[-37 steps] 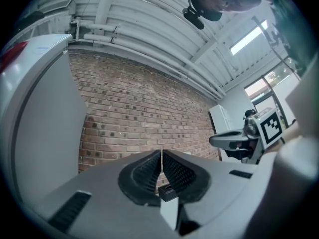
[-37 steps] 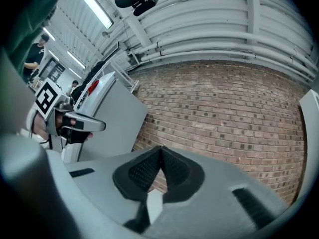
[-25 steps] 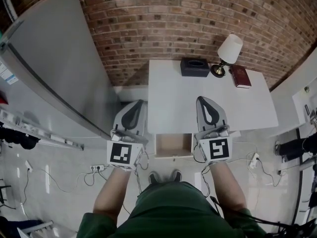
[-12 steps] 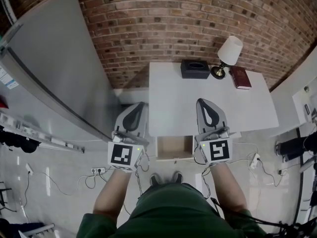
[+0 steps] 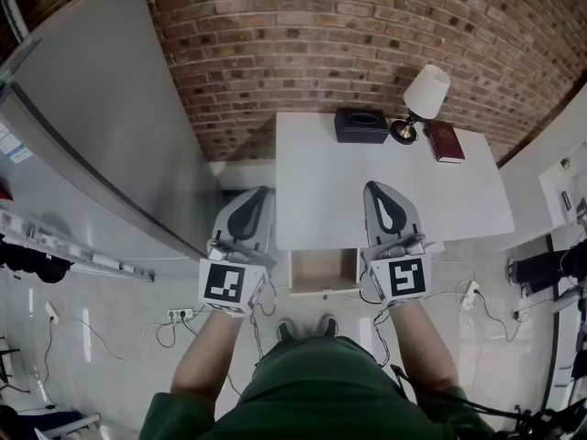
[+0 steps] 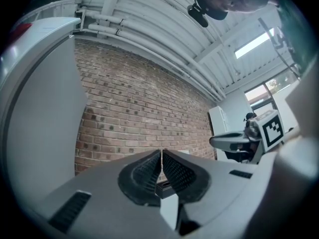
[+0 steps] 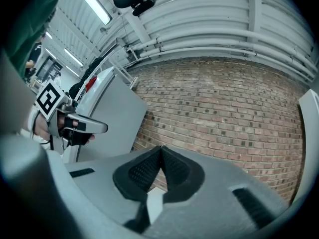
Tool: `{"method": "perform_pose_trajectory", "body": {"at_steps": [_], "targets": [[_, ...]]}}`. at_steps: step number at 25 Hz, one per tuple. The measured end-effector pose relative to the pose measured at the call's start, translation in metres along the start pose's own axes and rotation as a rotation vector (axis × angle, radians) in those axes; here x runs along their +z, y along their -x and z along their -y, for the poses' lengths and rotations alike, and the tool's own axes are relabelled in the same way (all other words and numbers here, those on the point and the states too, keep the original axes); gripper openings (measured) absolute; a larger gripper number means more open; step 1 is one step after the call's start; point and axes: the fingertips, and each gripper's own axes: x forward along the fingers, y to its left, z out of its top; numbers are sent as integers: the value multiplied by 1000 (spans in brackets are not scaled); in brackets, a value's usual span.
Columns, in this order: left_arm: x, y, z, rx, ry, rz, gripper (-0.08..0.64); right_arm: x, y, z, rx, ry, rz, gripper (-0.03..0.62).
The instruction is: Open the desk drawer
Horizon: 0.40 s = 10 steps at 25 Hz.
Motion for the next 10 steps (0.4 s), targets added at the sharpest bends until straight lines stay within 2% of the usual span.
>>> {"method": "perform_pose_trajectory", "body": {"at_steps": [10], "targets": [[-9,6,-3,-9,11,-3,12,0,3,-6,-8,-19,-6,2]]}}
